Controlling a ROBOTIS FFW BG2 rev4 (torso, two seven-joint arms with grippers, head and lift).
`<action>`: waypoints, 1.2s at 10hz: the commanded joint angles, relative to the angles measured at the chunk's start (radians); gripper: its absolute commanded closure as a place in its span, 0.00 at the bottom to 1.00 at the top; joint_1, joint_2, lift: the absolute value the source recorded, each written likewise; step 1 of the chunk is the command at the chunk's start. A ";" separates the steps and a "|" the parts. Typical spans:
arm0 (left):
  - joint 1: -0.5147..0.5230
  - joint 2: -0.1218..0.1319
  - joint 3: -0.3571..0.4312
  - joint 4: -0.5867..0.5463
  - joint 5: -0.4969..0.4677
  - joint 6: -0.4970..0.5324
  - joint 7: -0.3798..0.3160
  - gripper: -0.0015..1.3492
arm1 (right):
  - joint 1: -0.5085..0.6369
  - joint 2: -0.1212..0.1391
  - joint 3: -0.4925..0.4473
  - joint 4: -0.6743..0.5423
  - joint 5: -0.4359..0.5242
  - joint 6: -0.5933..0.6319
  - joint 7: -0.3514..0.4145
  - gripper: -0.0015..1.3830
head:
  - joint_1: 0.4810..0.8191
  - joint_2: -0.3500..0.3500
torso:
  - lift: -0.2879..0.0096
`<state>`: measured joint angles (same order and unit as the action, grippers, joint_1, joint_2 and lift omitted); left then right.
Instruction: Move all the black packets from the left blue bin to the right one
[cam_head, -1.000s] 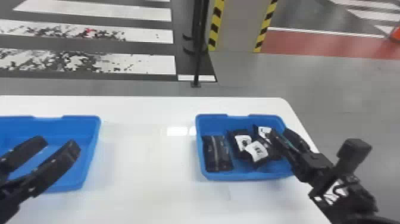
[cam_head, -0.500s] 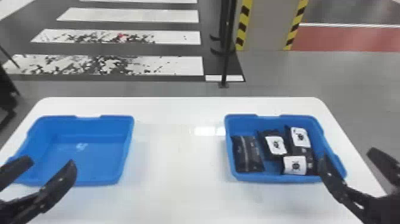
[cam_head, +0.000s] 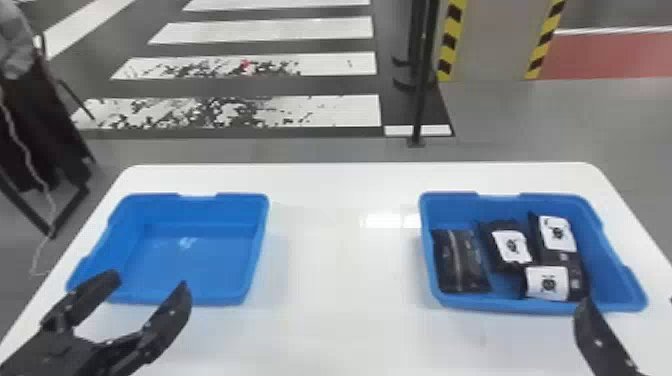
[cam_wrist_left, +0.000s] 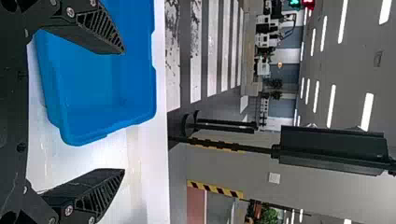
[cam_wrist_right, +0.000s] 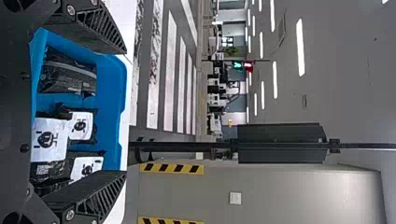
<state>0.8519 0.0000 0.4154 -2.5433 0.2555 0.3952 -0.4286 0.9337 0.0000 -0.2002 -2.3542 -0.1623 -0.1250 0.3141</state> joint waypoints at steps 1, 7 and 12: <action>-0.008 -0.003 -0.025 -0.001 0.000 0.002 0.004 0.11 | -0.006 0.001 0.015 0.012 -0.013 0.000 0.000 0.08 | 0.63 0.62 | 0.45; -0.018 -0.003 -0.025 -0.001 0.012 0.022 0.004 0.11 | -0.016 0.001 0.031 0.012 -0.029 0.000 0.000 0.08 | 0.63 0.61 | 0.45; -0.020 -0.003 -0.025 -0.001 0.022 0.034 0.004 0.11 | -0.013 0.001 0.035 0.012 -0.037 0.000 0.000 0.08 | 0.63 0.61 | 0.45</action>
<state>0.8320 0.0000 0.3911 -2.5439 0.2775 0.4304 -0.4249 0.9197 0.0000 -0.1655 -2.3438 -0.1983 -0.1248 0.3144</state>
